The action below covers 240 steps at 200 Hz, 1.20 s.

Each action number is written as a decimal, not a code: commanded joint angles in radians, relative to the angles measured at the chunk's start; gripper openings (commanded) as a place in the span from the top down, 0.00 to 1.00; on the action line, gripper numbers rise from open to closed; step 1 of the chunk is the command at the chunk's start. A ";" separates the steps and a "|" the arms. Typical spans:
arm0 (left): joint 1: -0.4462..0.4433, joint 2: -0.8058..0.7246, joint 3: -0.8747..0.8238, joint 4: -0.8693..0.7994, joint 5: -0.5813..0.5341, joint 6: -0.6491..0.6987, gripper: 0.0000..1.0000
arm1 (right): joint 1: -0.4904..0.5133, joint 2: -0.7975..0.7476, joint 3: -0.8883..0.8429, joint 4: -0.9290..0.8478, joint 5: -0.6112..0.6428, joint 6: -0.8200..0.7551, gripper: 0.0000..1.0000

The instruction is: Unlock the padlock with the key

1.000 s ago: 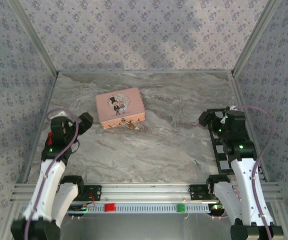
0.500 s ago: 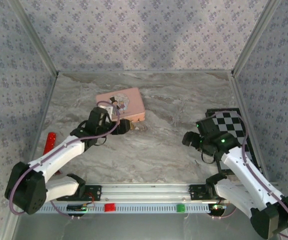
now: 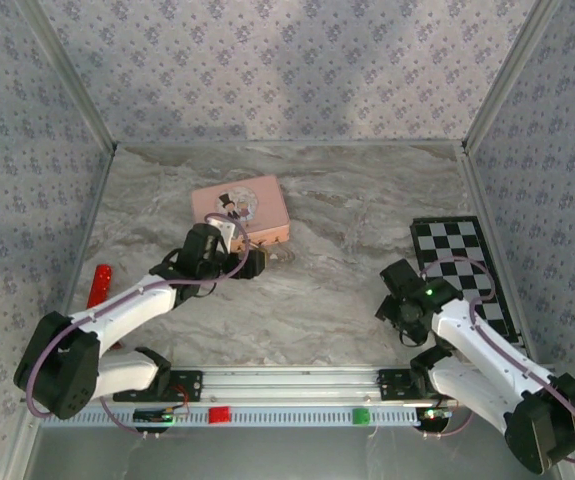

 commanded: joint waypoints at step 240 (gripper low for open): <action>-0.004 -0.043 -0.023 0.060 -0.028 0.010 0.00 | 0.048 -0.139 -0.228 0.160 0.106 0.562 0.67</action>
